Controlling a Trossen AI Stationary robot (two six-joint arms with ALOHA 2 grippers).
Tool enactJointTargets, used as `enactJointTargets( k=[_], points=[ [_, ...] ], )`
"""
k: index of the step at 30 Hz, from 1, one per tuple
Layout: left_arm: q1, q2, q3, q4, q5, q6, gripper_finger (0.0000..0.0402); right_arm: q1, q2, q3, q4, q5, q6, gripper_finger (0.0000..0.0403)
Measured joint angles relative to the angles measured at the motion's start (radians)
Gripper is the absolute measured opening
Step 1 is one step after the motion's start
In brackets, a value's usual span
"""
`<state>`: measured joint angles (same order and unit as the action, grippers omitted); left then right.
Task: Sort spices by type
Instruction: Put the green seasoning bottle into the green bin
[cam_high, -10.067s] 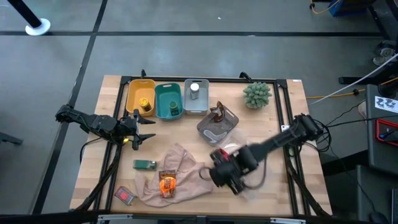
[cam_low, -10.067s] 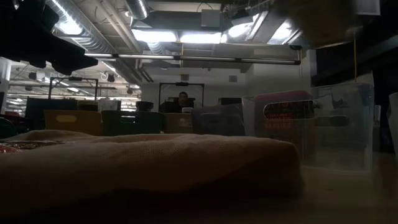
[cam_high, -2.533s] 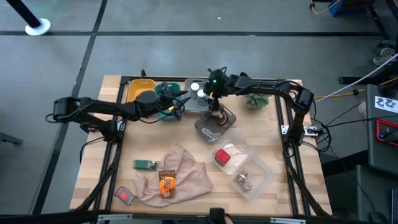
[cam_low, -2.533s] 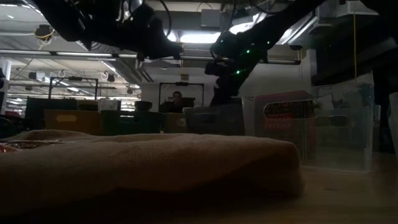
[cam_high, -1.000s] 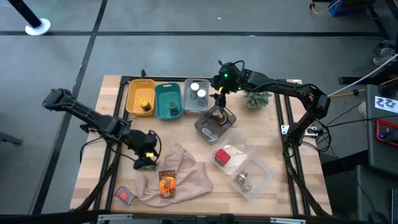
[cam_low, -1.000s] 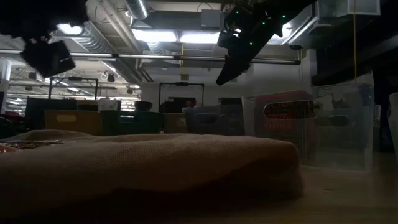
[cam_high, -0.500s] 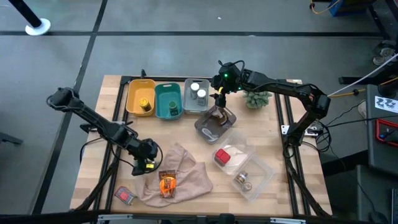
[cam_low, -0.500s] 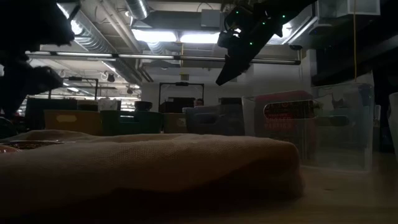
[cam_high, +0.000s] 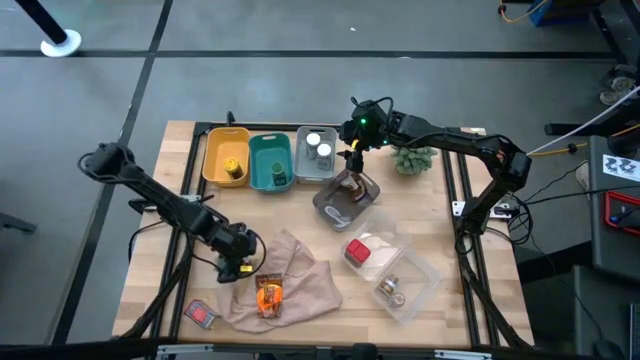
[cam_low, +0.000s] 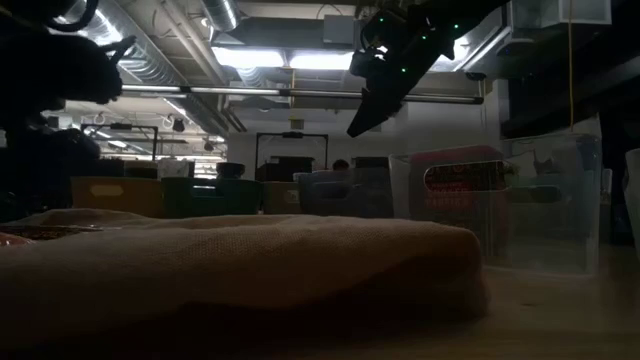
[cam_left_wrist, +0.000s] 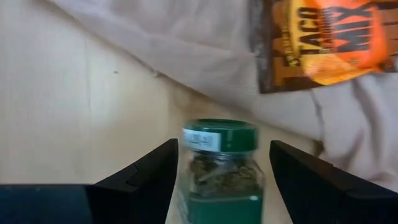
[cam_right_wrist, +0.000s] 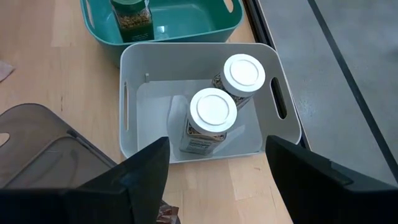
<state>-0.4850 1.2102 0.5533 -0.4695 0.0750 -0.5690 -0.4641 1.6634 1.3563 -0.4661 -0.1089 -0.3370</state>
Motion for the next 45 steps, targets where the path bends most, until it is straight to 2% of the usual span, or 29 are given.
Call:
enactJointTargets(
  k=[4, 14, 22, 27, 34, 45],
  points=[
    [0.000, 0.033, 0.000, 0.002, -0.036, 0.000, 0.0238, 0.000, 0.000, 0.000, 0.000, 0.000, 0.000, 0.0266],
    [0.000, 0.118, 0.000, 0.002, -0.042, 0.013, 0.0238, 0.000, 0.001, 0.000, -0.002, 0.000, 0.000, 0.0266],
    [0.002, 0.122, 0.001, 0.011, -0.041, -0.021, 0.0193, 0.000, 0.001, 0.000, -0.002, -0.010, 0.000, 0.0266],
    [0.013, 0.122, 0.001, 0.021, -0.040, -0.082, 0.0191, 0.000, 0.001, 0.000, -0.002, -0.035, -0.001, 0.0266],
    [0.096, 0.123, 0.042, 0.075, -0.043, -0.035, 0.0191, 0.000, 0.001, 0.000, -0.002, -0.041, -0.001, 0.0266],
    [0.296, 0.120, 0.218, 0.072, -0.103, 0.185, 0.0192, 0.000, 0.001, 0.000, -0.003, -0.042, 0.000, 0.0266]
  ],
)
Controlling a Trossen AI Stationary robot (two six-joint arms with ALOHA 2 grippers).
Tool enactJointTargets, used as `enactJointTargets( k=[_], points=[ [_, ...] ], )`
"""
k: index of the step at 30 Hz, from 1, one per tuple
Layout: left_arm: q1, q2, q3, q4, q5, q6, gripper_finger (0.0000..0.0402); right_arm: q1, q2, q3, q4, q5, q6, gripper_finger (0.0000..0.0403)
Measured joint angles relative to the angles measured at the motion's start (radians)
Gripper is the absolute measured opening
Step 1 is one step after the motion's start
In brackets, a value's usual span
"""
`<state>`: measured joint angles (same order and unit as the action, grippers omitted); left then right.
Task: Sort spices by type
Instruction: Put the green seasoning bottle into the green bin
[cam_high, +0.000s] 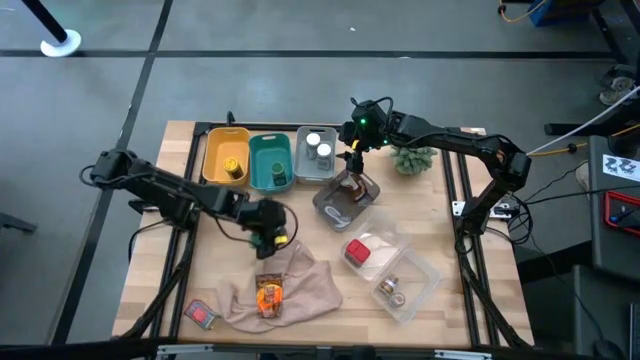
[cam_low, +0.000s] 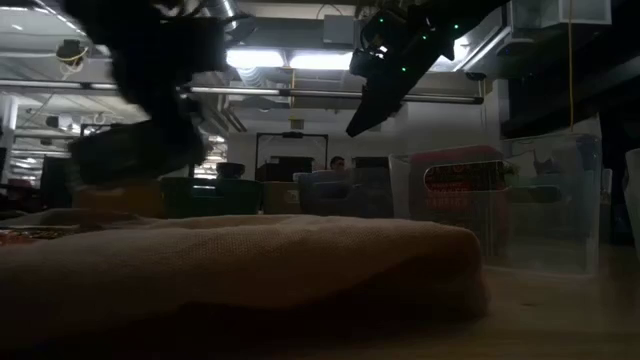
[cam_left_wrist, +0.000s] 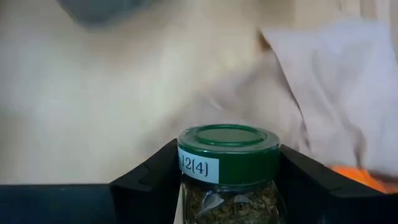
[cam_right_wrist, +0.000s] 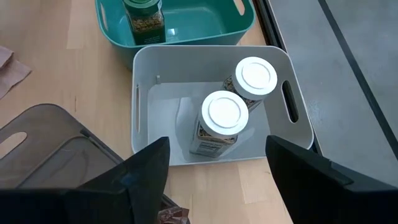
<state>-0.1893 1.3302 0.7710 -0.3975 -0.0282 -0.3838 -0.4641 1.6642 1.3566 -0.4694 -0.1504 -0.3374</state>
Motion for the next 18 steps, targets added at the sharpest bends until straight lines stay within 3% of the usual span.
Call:
enactJointTargets(
  k=[11, 18],
  points=[
    [0.198, -0.001, 0.158, -0.002, -0.132, 0.208, 0.0196, 0.000, 0.000, 0.000, -0.003, -0.050, 0.000, 0.0266],
    [0.312, -0.003, 0.244, -0.005, -0.143, 0.322, 0.0198, 0.000, 0.000, 0.000, 0.007, -0.080, 0.000, 0.0266]
  ],
)
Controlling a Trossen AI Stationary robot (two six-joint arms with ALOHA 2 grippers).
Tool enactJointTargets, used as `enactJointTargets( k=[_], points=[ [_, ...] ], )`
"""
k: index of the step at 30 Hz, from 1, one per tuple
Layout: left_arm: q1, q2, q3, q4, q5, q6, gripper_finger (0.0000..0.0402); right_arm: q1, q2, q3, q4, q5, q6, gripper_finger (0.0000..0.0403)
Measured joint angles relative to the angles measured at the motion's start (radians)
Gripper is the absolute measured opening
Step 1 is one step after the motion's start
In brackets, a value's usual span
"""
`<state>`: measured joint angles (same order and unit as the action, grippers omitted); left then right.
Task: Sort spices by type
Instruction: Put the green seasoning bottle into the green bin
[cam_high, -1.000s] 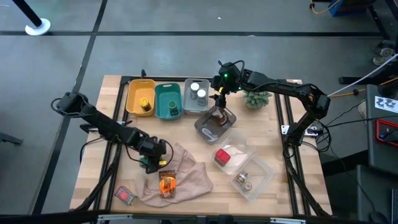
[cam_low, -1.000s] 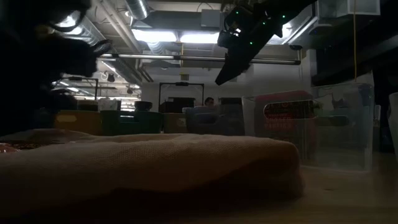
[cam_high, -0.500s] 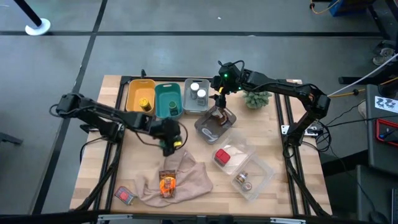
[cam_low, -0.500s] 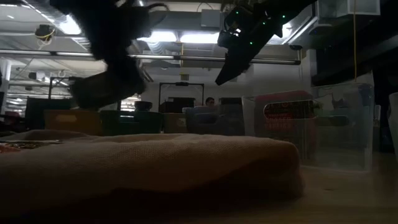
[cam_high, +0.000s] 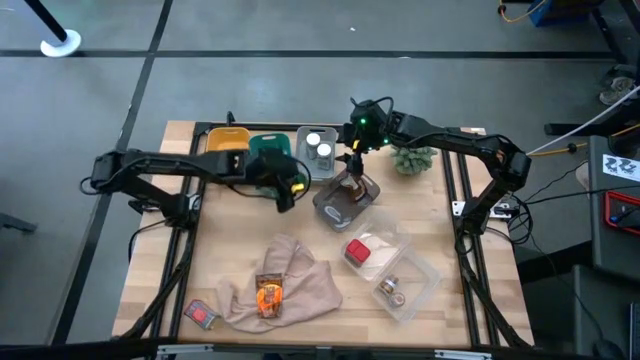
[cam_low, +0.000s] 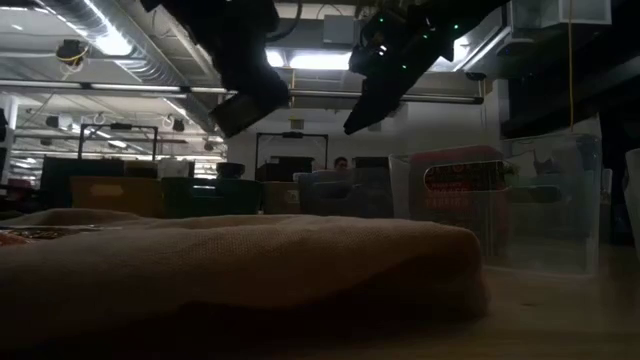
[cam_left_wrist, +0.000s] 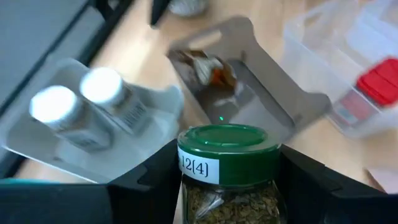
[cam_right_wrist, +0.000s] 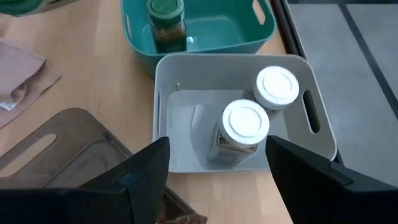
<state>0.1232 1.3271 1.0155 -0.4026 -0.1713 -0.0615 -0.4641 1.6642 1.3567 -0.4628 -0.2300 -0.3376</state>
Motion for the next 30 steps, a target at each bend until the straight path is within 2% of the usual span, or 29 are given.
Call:
enactJointTargets(
  k=[7, 11, 16, 21, 30],
  points=[
    [0.109, -0.061, 0.032, -0.002, -0.018, 0.102, 0.0199, 0.008, 0.020, 0.001, 0.167, -0.085, 0.001, 0.0266],
    [0.176, -0.126, 0.033, -0.012, -0.044, 0.144, 0.0196, 0.029, 0.035, 0.001, 0.264, -0.096, 0.000, 0.0266],
    [0.263, -0.186, 0.028, -0.018, -0.109, 0.137, 0.0200, 0.065, 0.061, 0.001, 0.314, -0.095, 0.000, 0.0266],
    [0.343, -0.189, -0.016, -0.028, -0.125, 0.117, 0.0198, 0.094, 0.081, 0.000, 0.304, -0.094, -0.003, 0.0266],
    [0.436, -0.184, -0.198, 0.269, -0.128, 0.068, 0.0200, 0.120, 0.082, 0.000, 0.304, -0.094, -0.007, 0.0266]
  ],
)
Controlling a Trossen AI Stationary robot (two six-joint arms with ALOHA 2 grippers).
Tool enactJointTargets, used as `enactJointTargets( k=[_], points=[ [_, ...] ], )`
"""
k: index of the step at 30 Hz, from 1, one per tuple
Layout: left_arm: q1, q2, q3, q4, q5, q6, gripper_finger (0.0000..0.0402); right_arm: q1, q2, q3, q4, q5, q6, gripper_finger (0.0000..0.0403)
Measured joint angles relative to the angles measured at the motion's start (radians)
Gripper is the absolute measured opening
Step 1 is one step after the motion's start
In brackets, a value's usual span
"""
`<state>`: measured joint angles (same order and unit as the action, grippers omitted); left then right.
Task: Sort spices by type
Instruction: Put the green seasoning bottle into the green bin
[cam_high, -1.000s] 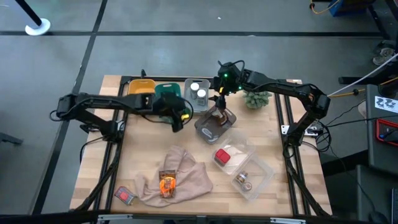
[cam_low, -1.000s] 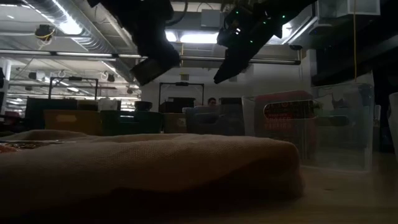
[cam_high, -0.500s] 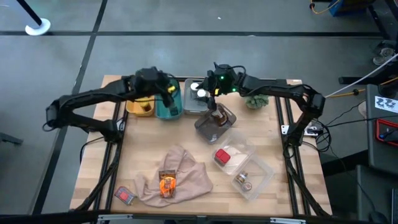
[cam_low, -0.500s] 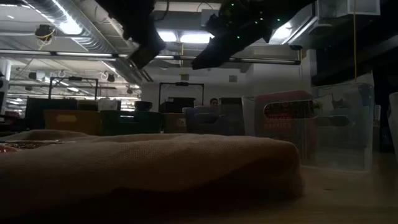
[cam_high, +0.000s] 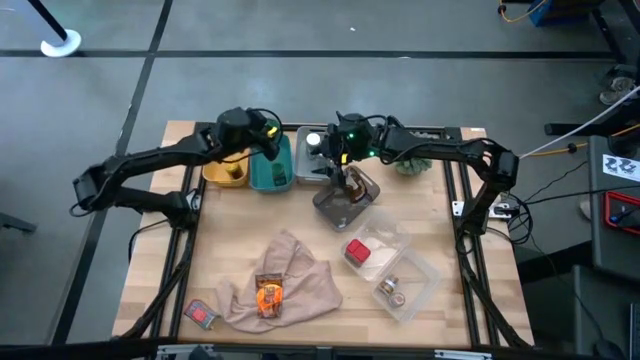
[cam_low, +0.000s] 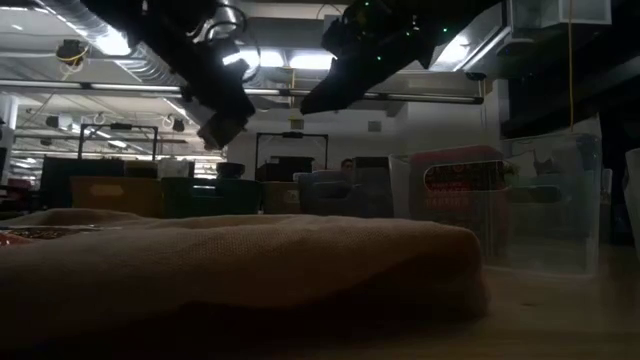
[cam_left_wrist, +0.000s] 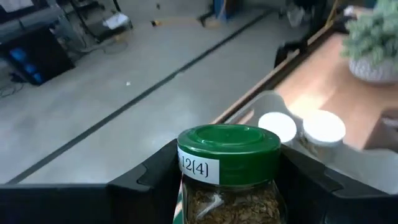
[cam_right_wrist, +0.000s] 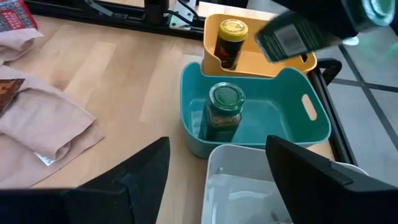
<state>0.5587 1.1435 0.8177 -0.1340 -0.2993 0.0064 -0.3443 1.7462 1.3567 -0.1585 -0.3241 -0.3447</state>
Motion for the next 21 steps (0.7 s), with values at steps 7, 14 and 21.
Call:
enactJointTargets(
  k=[7, 14, 21],
  points=[
    [0.012, 0.000, -0.190, 0.357, 0.001, -0.027, 0.0197, 0.000, 0.000, 0.000, 0.000, 0.000, 0.000, 0.0266],
    [0.012, 0.030, -0.346, 0.658, 0.003, -0.028, 0.0201, 0.000, 0.000, 0.000, 0.000, 0.000, -0.001, 0.0266],
    [0.013, 0.124, -0.391, 0.789, 0.003, -0.033, 0.0199, 0.000, 0.000, 0.000, -0.002, -0.001, -0.001, 0.0266]
  ],
)
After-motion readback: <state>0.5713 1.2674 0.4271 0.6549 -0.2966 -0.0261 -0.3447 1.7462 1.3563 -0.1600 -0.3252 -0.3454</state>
